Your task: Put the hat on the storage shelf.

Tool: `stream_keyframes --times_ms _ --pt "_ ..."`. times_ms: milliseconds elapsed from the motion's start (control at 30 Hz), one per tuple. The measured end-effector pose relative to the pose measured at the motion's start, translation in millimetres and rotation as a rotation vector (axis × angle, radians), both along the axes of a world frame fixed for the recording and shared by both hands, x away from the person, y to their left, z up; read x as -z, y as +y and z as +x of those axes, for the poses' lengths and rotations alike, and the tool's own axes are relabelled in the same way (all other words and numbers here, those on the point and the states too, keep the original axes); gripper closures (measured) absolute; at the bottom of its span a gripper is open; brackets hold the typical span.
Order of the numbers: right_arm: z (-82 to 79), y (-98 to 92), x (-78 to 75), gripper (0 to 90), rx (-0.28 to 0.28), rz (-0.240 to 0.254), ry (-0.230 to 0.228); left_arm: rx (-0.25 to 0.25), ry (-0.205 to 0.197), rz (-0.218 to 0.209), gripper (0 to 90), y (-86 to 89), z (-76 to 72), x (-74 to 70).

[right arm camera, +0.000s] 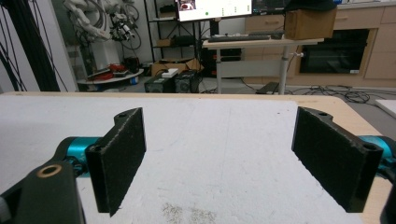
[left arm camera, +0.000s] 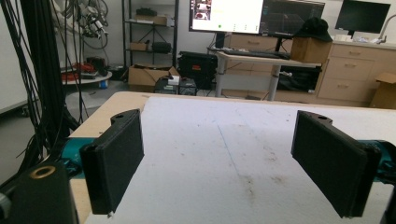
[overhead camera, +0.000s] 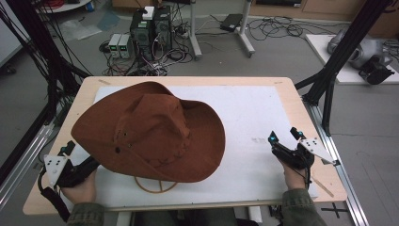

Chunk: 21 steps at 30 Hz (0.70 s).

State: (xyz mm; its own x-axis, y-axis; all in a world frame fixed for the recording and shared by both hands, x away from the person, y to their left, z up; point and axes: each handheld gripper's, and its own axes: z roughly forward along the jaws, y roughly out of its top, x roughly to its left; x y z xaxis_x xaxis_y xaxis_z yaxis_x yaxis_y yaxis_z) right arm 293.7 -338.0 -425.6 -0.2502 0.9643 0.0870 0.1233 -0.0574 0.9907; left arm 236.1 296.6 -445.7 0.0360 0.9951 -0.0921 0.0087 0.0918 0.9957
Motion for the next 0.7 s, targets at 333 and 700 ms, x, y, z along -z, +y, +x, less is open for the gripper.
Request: stream_keyframes --times_ms 333,700 --pt "-0.9 3.2 1.3 16.7 -0.010 -0.015 0.002 0.008 -0.001 -0.001 17.1 -1.6 -0.8 -0.4" --pt "-0.9 2.5 3.9 15.9 -0.009 -0.005 0.020 0.011 0.004 -0.002 17.1 -0.8 -0.8 0.0"
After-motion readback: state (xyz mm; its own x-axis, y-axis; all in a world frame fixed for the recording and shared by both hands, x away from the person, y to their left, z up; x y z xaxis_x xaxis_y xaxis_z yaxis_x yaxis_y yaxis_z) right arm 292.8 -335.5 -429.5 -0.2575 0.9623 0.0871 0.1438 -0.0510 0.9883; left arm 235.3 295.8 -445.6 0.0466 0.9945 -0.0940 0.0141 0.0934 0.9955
